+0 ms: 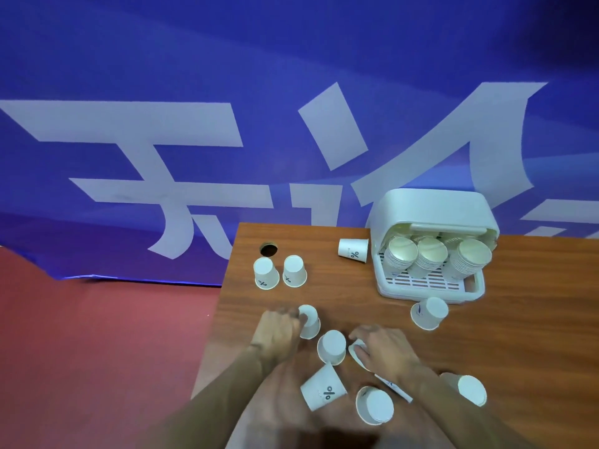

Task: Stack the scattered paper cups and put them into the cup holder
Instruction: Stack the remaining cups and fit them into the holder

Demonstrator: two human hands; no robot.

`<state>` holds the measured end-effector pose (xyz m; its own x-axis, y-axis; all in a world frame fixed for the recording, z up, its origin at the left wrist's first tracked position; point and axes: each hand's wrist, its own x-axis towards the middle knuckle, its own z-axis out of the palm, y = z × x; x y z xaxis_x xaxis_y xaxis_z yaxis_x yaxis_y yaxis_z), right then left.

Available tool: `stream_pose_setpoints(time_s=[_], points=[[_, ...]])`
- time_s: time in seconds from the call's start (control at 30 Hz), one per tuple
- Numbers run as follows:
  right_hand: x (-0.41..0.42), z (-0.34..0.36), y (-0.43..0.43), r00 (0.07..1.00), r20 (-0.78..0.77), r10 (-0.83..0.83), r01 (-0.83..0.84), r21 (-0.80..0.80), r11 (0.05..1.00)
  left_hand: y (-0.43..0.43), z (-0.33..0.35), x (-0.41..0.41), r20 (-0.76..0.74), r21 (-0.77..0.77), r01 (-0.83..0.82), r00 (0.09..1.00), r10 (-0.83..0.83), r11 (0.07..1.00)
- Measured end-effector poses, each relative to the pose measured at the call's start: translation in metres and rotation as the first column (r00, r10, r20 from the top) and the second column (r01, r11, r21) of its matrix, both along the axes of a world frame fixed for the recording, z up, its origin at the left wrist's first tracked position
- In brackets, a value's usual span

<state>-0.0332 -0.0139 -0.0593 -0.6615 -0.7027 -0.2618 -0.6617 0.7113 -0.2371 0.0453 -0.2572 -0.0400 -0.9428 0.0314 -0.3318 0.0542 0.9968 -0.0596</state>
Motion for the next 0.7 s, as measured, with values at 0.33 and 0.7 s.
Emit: stream_pose_setpoints(time_s=[0.33,0.7], points=[[-0.010,-0.015,-0.041,0.997,0.072,0.012,-0.017,0.072,0.997,-0.005,-0.024,-0.032,0.015,-0.035,-0.089,0.996,0.090,0.995],[-0.009,-0.040,-0.086,0.988,0.111,-0.112,0.074,0.303,0.950,0.015,-0.056,-0.047,0.116,0.147,-0.248,0.966,0.233,0.957]])
